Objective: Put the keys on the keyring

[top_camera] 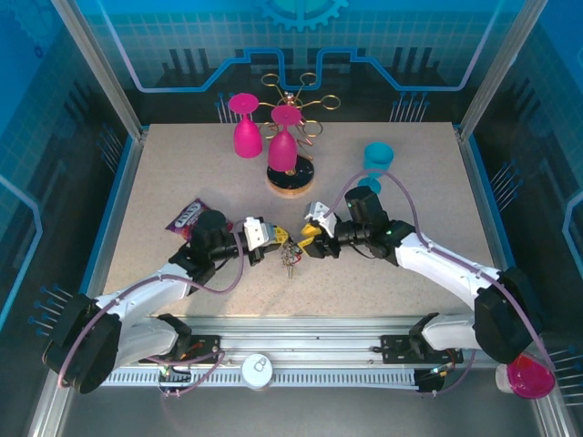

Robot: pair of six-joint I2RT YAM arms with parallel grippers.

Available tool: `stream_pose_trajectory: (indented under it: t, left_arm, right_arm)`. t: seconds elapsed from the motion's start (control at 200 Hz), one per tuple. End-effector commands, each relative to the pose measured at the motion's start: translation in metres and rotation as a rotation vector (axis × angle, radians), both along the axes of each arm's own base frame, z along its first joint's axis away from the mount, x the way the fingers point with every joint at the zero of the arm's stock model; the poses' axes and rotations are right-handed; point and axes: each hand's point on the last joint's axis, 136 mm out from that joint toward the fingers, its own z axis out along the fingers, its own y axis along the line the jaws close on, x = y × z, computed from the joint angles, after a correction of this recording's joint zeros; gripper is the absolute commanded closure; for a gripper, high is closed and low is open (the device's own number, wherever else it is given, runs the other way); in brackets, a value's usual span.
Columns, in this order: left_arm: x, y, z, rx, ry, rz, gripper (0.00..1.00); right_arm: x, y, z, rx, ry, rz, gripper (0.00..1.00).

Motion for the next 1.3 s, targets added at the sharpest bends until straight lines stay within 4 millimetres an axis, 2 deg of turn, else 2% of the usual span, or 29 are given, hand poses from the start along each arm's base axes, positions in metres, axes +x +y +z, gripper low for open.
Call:
stream_pose_trajectory:
  t: [0.0, 0.175, 0.385, 0.771, 1.006, 1.076, 1.101, 1.296]
  left_arm:
    - [-0.005, -0.002, 0.013, -0.049, -0.039, -0.040, 1.00]
    - [-0.006, -0.003, 0.011, -0.046, -0.038, -0.055, 1.00]
    - [-0.007, -0.003, 0.012, -0.046, -0.039, -0.061, 1.00]
    - [-0.009, -0.004, 0.014, -0.057, -0.040, -0.073, 1.00]
    - [-0.015, -0.006, 0.027, -0.114, -0.048, -0.117, 1.00]
    - [-0.017, -0.007, 0.033, -0.149, -0.052, -0.135, 1.00]
    - [-0.018, -0.008, 0.035, -0.156, -0.053, -0.143, 1.00]
    - [-0.016, -0.011, 0.041, -0.193, -0.054, -0.165, 1.00]
  right_arm:
    - [0.000, 0.010, 0.010, 0.049, -0.013, 0.025, 0.63]
    - [-0.001, 0.014, 0.014, 0.066, -0.030, 0.051, 0.64]
    - [-0.006, 0.020, 0.015, 0.078, -0.029, 0.095, 0.71]
    - [-0.007, 0.014, 0.012, 0.057, -0.026, 0.084, 1.00]
    - [-0.004, 0.008, 0.000, 0.000, 0.018, 0.067, 1.00]
    - [-0.008, 0.006, -0.010, -0.036, 0.069, 0.075, 1.00]
    - [-0.006, 0.010, 0.000, -0.024, 0.060, 0.082, 1.00]
    - [-0.011, 0.016, 0.003, -0.013, 0.123, 0.121, 1.00]
